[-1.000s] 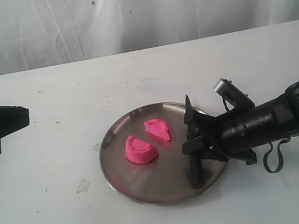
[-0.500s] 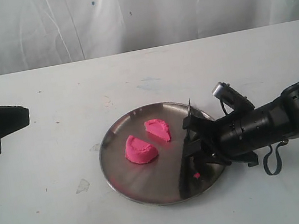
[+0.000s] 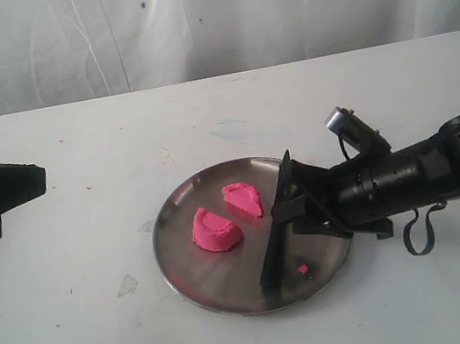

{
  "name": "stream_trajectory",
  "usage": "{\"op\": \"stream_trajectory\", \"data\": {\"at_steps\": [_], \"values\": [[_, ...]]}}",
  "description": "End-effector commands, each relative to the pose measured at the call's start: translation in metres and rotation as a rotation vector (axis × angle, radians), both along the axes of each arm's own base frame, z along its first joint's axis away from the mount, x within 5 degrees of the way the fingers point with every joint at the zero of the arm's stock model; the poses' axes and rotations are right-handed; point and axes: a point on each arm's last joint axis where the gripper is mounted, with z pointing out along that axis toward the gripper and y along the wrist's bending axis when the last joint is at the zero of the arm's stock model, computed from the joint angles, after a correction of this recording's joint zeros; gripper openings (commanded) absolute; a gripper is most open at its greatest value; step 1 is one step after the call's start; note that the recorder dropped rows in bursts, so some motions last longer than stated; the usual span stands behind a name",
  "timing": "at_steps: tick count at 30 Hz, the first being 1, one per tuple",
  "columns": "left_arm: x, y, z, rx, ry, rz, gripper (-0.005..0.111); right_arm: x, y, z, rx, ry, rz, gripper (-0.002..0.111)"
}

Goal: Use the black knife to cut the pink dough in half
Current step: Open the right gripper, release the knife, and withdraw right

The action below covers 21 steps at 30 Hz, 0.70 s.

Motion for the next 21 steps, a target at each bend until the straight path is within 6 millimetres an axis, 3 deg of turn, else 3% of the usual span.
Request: {"op": "stream_trajectory", "data": {"at_steps": [1,4,8,12,21], "values": [[-0.003,-0.001,0.000,-0.022,0.011,-0.010,0.000,-0.003,-0.001,0.030,0.005,-0.110,0.015,0.031],[-0.003,-0.001,0.000,-0.022,0.011,-0.010,0.000,-0.010,-0.003,0.054,-0.015,-0.202,0.057,0.025],[-0.004,-0.002,-0.001,-0.022,0.020,-0.021,0.000,-0.026,-0.007,0.088,-0.016,-0.323,0.087,0.000],[-0.004,-0.002,-0.001,-0.022,0.020,-0.021,0.000,-0.054,-0.014,0.120,-0.002,-0.447,0.089,0.000],[-0.004,-0.002,-0.001,-0.020,0.019,-0.023,0.000,-0.133,-0.032,0.166,0.006,-0.734,0.143,0.000]]}}
